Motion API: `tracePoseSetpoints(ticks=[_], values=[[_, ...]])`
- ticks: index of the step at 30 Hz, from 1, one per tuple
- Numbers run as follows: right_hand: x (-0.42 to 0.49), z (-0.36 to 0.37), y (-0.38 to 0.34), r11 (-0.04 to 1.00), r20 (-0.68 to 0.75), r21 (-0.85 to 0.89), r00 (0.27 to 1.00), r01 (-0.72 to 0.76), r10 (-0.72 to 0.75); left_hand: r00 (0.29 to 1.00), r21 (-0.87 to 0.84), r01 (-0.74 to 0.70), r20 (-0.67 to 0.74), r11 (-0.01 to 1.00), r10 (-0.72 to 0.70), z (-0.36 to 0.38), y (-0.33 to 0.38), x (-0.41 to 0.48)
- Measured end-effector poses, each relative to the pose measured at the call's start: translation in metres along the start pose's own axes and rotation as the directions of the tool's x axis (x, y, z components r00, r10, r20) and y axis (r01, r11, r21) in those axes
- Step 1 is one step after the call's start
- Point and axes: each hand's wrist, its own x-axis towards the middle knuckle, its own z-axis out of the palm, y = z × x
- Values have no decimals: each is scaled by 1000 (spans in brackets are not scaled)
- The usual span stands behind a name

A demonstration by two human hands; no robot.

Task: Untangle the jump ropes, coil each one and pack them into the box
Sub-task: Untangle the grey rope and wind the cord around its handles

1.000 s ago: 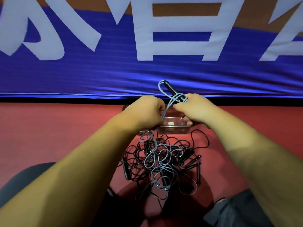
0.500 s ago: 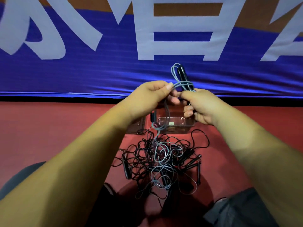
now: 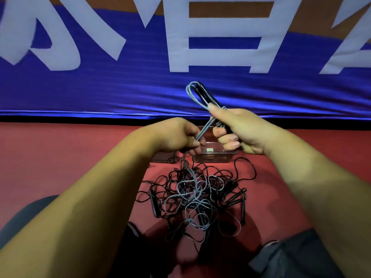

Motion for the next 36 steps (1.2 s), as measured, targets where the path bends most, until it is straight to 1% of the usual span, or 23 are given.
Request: tracePoseSetpoints(ticks=[2,4,6,8,11,13,14,15,16,17,18,19,20,21,22,23,25,27,30,31,33,34,36], values=[[0,0,-1,999,-35,28,999,-26,27,1000,9,11,5,1000,-11,3,-1,1],[1,3,0,999,-43,32,998,-41,42,999,49,28,-29,998,-27,4,-3,3],[2,6,2,998,-31,43,998,-45,46,997,81,44,-70,996,-38,2,-5,5],[3,7,4,997,-4,55,998,-62,62,993,155,57,-110,986,-40,-2,-9,6],[0,7,3,995,76,40,993,-95,92,985,292,100,-163,951,-54,-5,-10,6],[-4,7,1,991,160,-12,978,-134,134,975,338,127,-215,932,-55,-6,-11,7],[-7,7,-1,985,214,-53,962,-163,170,970,359,112,-241,926,-24,-7,-12,6],[-10,7,-1,977,271,-102,939,-190,211,967,382,67,-251,922,33,-10,-14,5],[-12,6,-1,964,332,-149,907,-220,258,966,371,-5,-237,929,100,-15,-17,3],[-15,5,-1,950,385,-189,871,-250,306,966,310,-95,-201,946,162,-20,-19,1],[-16,5,-1,937,431,-217,834,-274,344,967,203,-169,-156,964,202,-25,-20,-3],[-17,5,0,925,470,-237,798,-297,377,970,69,-203,-123,977,211,-28,-18,-8],[-18,5,0,912,501,-264,764,-313,407,975,-56,-206,-101,977,200,-31,-15,-13],[-17,4,2,897,520,-300,733,-324,438,979,-134,-194,-91,972,182,-33,-14,-13],[-17,4,4,883,530,-329,708,-335,466,979,-155,-196,-90,968,183,-35,-12,-12],[-16,3,5,870,526,-356,696,-342,489,977,-141,-204,-98,969,192,-35,-10,-12],[-14,5,10,838,459,-414,713,-356,530,971,-78,-220,-113,972,211,-34,-2,-14],[-11,6,15,787,348,-496,746,-368,568,961,31,-235,-139,971,237,-31,8,-16],[-6,9,19,727,191,-595,819,-341,541,934,232,-256,-190,938,302,-21,20,-15],[-2,8,21,714,144,-626,853,-315,503,921,283,-262,-211,923,327,-20,22,-15],[7,6,26,708,30,-654,927,-264,374,901,368,-260,-240,893,361,-19,23,-13],[12,3,27,722,-35,-644,952,-253,303,895,415,-250,-245,875,372,-19,22,-13],[20,-2,30,750,-151,-619,973,-232,176,886,519,-237,-231,821,401,-18,23,-11]])
